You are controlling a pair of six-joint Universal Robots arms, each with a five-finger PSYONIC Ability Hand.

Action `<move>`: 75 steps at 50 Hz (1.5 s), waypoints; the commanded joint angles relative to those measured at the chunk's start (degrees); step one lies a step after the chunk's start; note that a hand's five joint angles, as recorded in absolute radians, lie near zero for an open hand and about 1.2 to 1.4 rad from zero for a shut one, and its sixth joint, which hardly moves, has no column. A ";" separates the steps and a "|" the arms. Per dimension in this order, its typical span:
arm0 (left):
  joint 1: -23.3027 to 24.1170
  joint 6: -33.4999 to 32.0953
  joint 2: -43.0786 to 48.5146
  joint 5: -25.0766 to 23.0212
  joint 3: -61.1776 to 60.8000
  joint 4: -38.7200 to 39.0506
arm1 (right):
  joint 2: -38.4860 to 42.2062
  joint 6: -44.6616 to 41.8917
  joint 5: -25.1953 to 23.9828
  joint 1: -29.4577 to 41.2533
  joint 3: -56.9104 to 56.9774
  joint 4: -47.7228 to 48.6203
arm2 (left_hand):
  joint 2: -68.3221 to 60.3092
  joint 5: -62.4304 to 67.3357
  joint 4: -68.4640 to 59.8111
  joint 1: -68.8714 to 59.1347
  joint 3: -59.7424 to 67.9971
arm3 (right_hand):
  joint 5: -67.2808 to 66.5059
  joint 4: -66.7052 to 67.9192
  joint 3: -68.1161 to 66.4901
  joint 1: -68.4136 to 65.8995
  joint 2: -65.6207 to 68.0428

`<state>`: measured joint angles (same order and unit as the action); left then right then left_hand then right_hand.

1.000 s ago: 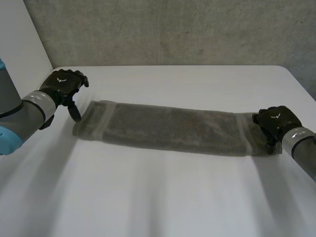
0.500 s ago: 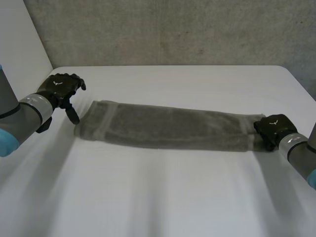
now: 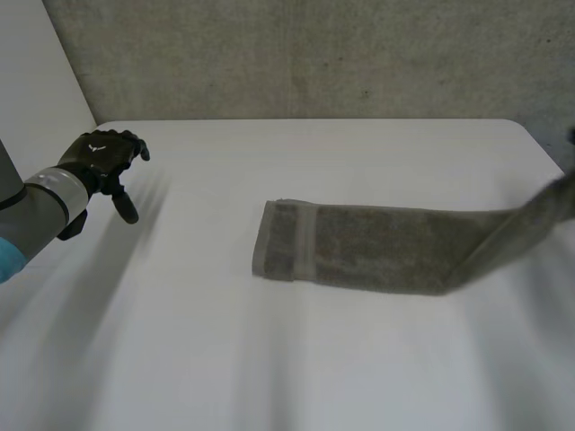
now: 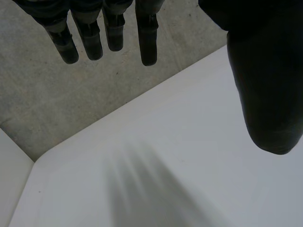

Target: Fold the towel.

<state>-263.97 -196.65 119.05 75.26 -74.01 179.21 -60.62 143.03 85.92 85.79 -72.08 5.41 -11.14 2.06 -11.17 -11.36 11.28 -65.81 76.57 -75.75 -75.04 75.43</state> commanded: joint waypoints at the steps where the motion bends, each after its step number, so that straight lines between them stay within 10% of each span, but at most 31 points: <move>1: 0.29 0.21 -0.40 -0.03 -1.13 0.00 | 2.17 2.16 4.34 23.24 5.11 0.47 | 0.42 -1.34 0.45 0.64 -0.57 | -4.19 3.43 -4.25 -4.96 4.57; 13: 0.20 0.21 -1.10 -0.03 -2.63 0.36 | 14.48 -0.39 4.00 45.96 9.42 7.86 | 0.42 -1.34 0.45 0.64 -0.57 | -4.19 3.43 -4.25 -4.96 4.57; 18: 0.64 0.21 -1.10 -0.12 -3.33 0.53 | 23.70 -10.21 4.78 49.56 16.17 -4.32 | 0.42 -1.34 0.45 0.64 -0.57 | 56.29 -57.05 56.23 55.51 -55.91; 37: 3.01 0.21 -1.28 -0.47 -3.86 0.62 | -0.09 10.95 -2.06 33.85 1.97 -7.34 | 0.25 -1.17 0.28 0.47 -0.40 | 56.47 -57.24 56.42 55.70 -56.10; 60: 11.81 0.21 -0.49 -0.47 -0.43 0.71 | -5.30 17.02 -8.22 16.61 -23.37 -2.51 | 0.09 -1.00 0.11 0.30 -0.23 | 52.61 -53.37 52.55 51.83 -52.23; 75: 18.75 0.03 6.72 0.06 4.93 1.50 | -3.10 16.14 -7.61 17.22 -27.50 7.33 | -0.75 -0.16 -0.73 -0.54 0.61 | 13.01 -13.77 12.95 12.23 -12.63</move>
<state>-246.21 -196.70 123.98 75.07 -69.55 180.79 -65.39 159.48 77.89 102.82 -100.07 11.05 -11.59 2.07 -11.65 -11.53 11.43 -37.92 47.87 -48.19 -48.26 48.48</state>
